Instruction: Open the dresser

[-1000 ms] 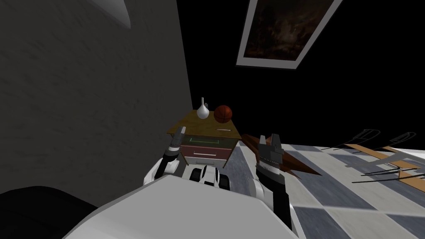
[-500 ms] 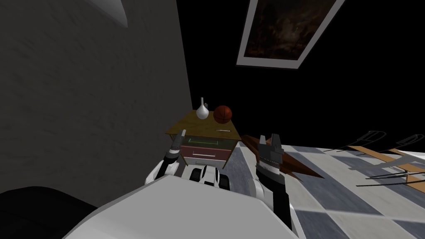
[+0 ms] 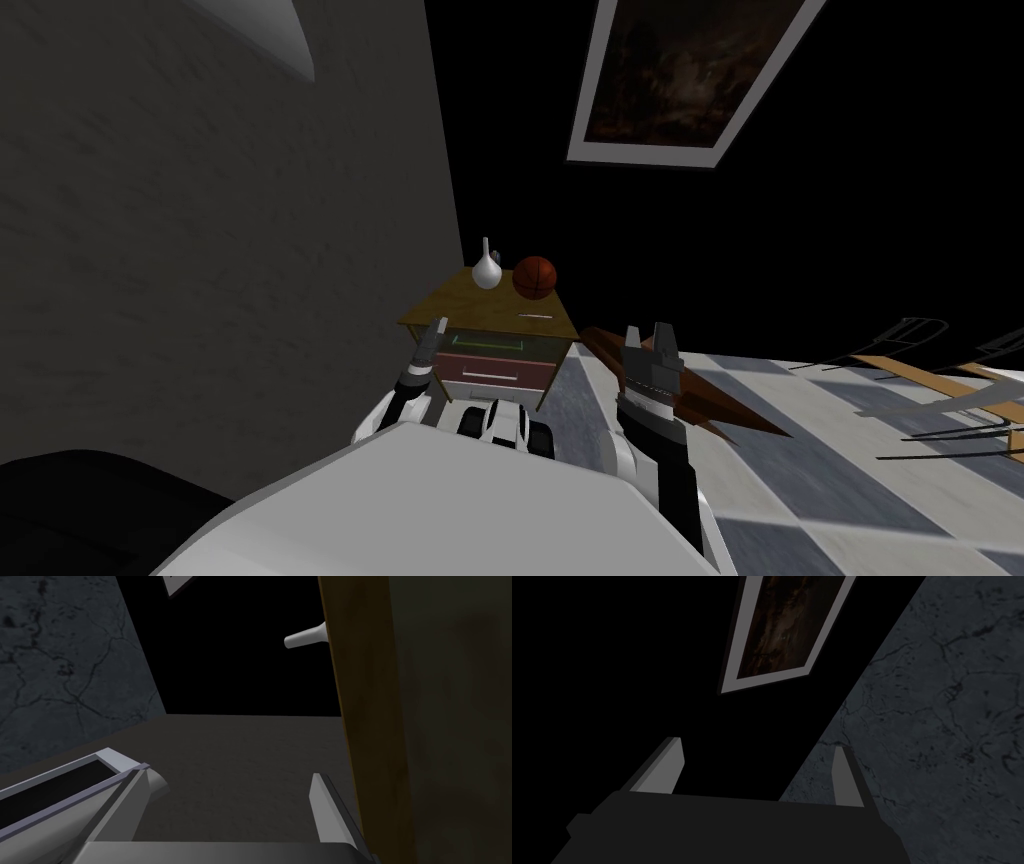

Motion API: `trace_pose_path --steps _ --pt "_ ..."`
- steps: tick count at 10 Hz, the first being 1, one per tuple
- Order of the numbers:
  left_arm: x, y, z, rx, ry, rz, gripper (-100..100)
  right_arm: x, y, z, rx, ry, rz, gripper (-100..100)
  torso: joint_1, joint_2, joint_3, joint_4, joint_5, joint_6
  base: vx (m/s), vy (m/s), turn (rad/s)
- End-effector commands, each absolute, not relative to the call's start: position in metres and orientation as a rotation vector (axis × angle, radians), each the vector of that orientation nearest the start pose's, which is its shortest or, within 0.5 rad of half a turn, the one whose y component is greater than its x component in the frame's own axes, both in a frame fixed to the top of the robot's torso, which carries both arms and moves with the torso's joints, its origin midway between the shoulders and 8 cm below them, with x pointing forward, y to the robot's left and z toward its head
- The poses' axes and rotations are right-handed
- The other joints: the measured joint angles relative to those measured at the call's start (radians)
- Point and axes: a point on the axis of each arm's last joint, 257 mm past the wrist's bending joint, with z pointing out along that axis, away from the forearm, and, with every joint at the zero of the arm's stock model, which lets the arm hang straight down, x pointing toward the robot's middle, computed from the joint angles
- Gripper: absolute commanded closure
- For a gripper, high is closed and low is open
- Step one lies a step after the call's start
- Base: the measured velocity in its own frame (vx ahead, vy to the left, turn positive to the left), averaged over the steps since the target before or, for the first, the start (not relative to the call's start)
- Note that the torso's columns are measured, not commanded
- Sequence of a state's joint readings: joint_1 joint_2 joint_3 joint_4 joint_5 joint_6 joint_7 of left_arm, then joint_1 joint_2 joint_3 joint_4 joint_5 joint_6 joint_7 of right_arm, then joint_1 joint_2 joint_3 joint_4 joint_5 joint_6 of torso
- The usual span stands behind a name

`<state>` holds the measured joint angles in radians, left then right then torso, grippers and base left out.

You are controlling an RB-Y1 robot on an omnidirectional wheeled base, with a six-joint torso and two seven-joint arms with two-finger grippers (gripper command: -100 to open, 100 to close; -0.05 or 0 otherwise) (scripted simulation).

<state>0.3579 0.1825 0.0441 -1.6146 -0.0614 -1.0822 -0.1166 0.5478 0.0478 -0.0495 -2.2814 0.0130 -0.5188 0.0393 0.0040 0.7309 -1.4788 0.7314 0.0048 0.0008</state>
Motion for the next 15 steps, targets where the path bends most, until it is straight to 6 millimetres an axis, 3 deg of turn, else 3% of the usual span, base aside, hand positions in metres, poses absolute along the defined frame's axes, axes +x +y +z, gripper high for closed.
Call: trace_pose_path --steps 1,4,6,11,15 --pt "0.350 0.284 -0.130 -0.402 0.801 -1.185 -100 0.332 -0.304 0.014 0.679 0.604 1.182 0 0.000 -0.002 -0.001 -0.002 0.001 0.001 0.020 -0.025 0.025" --pt "0.349 0.288 -0.152 -0.432 0.827 -1.178 -100 0.332 -0.304 0.014 0.679 0.604 1.182 0 0.003 -0.010 -0.004 -0.009 0.006 0.002 0.016 -0.018 0.017" --pt "0.349 0.288 -0.152 -0.432 0.827 -1.178 -100 0.332 -0.304 0.014 0.679 0.605 1.182 0 0.004 -0.011 -0.005 -0.010 0.007 0.004 0.003 -0.003 0.003" --pt "0.343 0.292 -0.175 -0.456 0.842 -1.177 -100 0.332 -0.304 0.014 0.679 0.605 1.182 0 0.001 -0.011 -0.004 -0.010 0.007 0.005 0.014 -0.017 0.016" --pt "0.334 0.295 -0.201 -0.483 0.850 -1.182 -100 0.332 -0.304 0.014 0.679 0.605 1.182 0 0.000 -0.007 -0.005 0.001 -0.002 0.002 0.022 -0.030 0.006"
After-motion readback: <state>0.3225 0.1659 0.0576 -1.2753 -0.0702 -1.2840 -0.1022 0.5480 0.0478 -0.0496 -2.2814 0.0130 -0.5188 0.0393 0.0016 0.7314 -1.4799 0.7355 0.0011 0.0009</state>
